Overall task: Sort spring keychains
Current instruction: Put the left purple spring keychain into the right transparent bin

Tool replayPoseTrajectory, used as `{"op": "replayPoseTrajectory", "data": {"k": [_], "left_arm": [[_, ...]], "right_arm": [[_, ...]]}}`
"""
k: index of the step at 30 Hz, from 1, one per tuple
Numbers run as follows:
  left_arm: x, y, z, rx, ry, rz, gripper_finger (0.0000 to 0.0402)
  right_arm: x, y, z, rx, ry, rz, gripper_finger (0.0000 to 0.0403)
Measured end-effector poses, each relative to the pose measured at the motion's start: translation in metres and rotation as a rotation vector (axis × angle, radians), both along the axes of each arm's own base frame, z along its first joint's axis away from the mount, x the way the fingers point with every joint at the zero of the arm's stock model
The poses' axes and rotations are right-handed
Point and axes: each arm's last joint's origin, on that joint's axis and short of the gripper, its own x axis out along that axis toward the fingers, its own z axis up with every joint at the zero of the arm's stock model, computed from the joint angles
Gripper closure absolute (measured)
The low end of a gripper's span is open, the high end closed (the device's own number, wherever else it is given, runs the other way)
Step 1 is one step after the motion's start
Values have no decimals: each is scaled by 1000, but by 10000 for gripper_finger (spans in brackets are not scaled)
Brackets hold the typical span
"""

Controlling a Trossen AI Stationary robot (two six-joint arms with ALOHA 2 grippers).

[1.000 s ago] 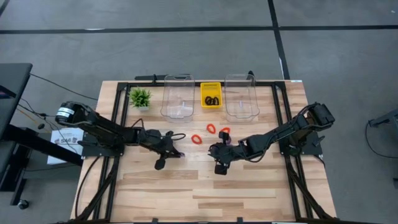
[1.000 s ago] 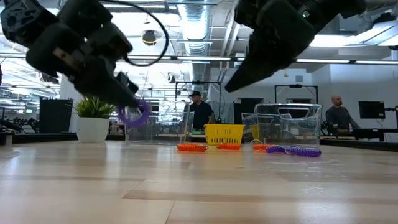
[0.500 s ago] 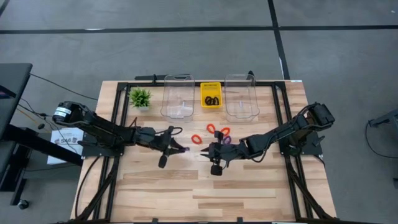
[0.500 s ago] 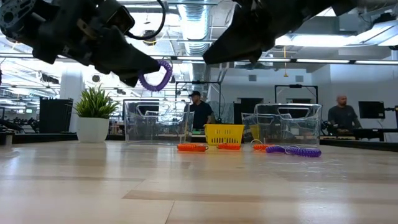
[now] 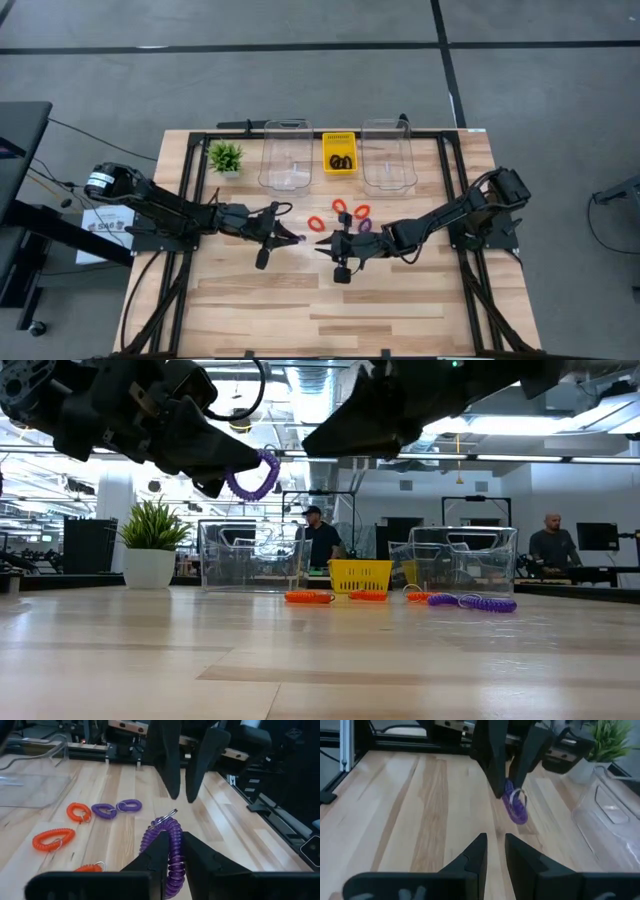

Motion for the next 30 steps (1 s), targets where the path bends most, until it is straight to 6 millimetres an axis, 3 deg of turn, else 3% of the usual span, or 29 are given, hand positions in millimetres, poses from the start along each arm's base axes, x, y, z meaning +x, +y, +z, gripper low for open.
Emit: {"op": "replayPoseTrajectory", "data": {"k": [5,30], "left_arm": [[0,-1,1,-1,-4,-7,353],[7,-7,-4,-5,-67,17,354]], "right_arm": [[7,-4,-8,-22,-4,-12,345],[13,-9,-7,-9,-39,-25,345]]}}
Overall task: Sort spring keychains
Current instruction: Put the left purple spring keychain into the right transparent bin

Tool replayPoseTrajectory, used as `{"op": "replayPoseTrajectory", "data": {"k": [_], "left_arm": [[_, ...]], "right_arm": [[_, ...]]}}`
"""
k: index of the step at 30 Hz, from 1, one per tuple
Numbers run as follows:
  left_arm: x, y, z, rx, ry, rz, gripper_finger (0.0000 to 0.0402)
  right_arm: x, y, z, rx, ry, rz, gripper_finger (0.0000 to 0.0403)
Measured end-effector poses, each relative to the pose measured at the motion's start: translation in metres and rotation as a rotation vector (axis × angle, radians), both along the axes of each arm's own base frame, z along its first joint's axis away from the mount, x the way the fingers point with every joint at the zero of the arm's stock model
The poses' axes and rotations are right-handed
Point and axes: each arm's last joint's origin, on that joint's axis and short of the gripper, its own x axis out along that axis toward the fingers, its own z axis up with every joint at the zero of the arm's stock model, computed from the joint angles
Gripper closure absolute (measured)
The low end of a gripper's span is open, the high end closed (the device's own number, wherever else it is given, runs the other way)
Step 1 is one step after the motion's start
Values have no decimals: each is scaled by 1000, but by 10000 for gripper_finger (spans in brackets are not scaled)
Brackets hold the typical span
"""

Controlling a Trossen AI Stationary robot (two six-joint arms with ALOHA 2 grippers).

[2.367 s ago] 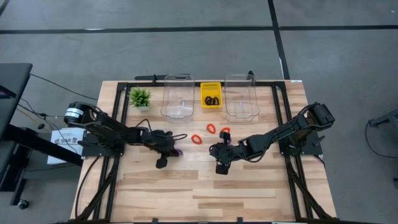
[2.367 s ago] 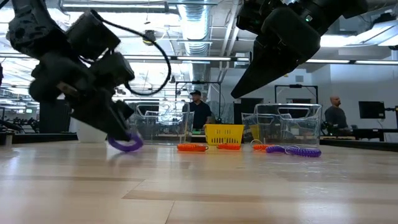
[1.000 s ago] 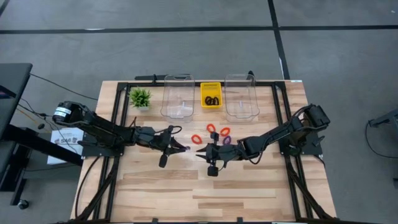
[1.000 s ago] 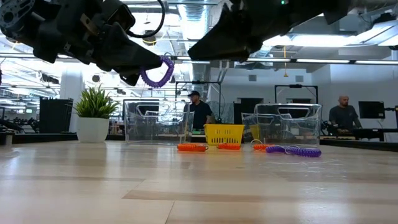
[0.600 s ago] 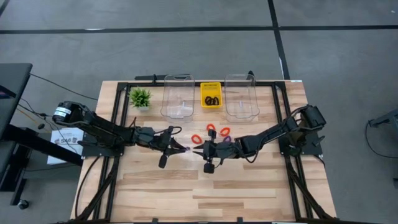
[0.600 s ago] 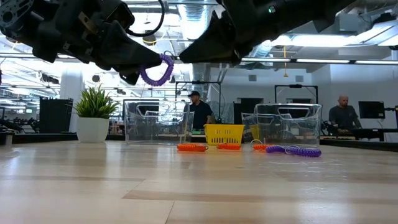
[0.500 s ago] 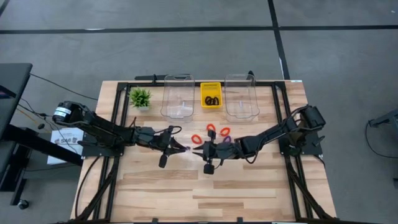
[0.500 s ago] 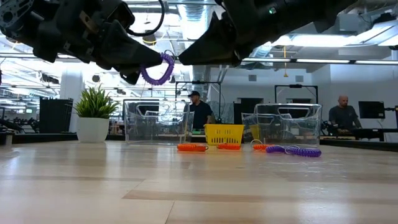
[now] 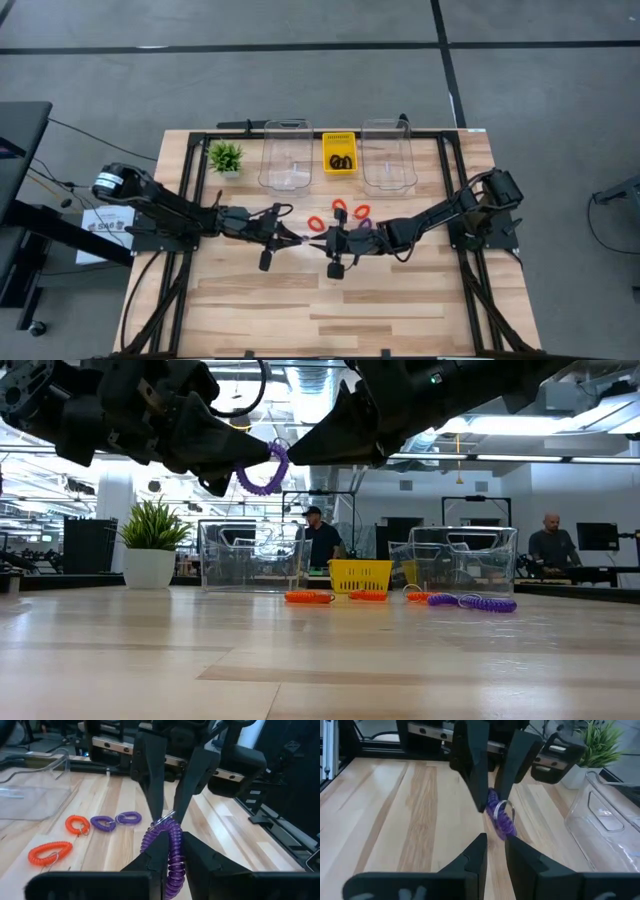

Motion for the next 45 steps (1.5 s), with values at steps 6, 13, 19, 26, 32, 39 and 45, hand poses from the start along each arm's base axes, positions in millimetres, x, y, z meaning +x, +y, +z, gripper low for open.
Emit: {"op": "replayPoseTrajectory", "data": {"k": [6,13,19,26,32,39,45], "left_arm": [[13,-3,-5,12,11,-5,354],[26,-6,-14,22,47,-2,353],[27,-6,-15,22,50,-3,353],[27,-5,-15,22,50,-1,353],[27,-5,-15,22,50,0,353],[27,-5,-16,24,58,0,353],[27,-5,-16,24,57,-1,353]], "right_arm": [[0,-2,0,-1,2,-5,345],[0,-1,0,-2,3,0,345],[0,-1,0,-2,3,-1,345],[0,-2,0,-2,3,-1,345],[0,-2,-1,-5,14,-1,357],[-1,-2,-3,-23,31,1,392],[-1,-2,-3,-25,32,2,399]]}}
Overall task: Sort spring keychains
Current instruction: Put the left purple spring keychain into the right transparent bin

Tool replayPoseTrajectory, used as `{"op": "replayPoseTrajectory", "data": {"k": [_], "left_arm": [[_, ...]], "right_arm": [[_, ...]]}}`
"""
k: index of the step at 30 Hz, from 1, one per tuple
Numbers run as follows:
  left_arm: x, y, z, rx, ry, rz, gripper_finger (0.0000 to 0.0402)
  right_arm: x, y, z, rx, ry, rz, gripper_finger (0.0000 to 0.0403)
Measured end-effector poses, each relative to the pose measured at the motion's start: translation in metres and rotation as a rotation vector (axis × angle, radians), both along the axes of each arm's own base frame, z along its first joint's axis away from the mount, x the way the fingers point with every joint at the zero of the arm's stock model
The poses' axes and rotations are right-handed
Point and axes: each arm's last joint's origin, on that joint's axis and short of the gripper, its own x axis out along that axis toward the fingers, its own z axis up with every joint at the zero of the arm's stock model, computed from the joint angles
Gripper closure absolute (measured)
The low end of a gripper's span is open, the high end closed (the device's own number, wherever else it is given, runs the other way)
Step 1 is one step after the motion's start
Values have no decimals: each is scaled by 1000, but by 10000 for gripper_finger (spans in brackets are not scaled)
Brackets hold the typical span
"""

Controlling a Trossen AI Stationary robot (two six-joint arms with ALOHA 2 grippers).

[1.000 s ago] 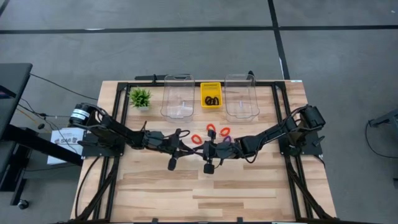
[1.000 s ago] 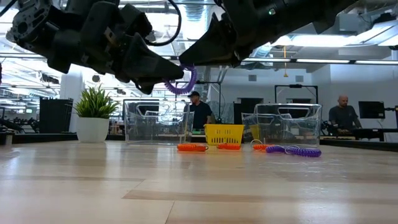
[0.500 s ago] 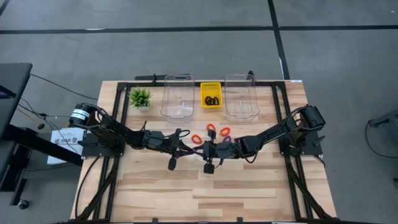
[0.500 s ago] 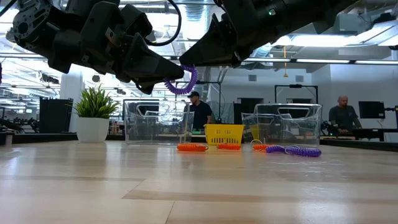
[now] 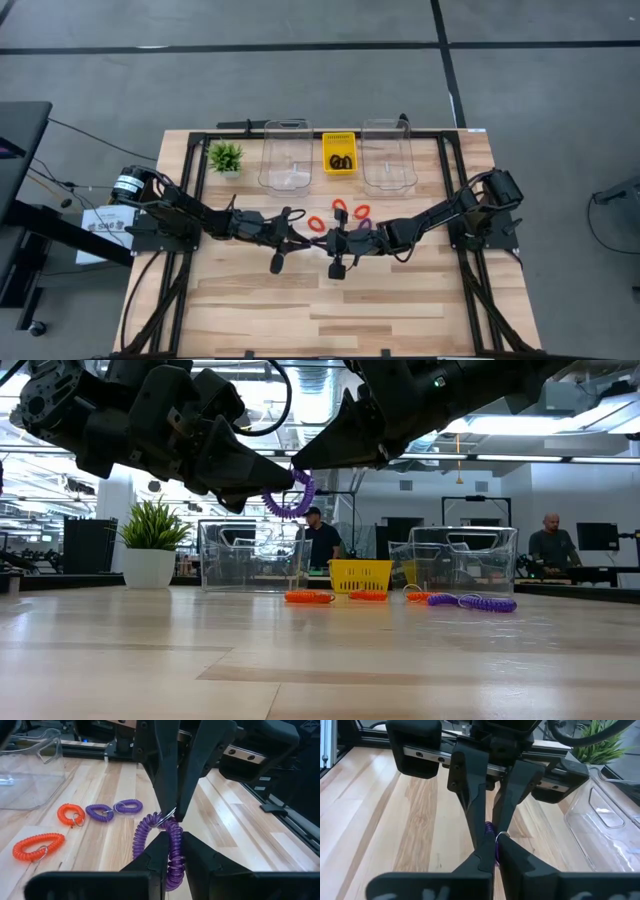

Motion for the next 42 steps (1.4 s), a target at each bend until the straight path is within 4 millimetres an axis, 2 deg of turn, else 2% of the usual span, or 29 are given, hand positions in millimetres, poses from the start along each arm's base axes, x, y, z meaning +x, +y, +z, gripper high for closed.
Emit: {"op": "replayPoseTrajectory", "data": {"k": [11,29,42], "left_arm": [[0,6,-5,15,54,32,340],[0,8,-6,30,57,90,264],[0,13,-5,76,45,279,227]], "right_arm": [[-1,2,0,-2,0,4,401],[-1,3,0,-1,1,7,402],[-1,3,-1,-3,16,12,403]]}}
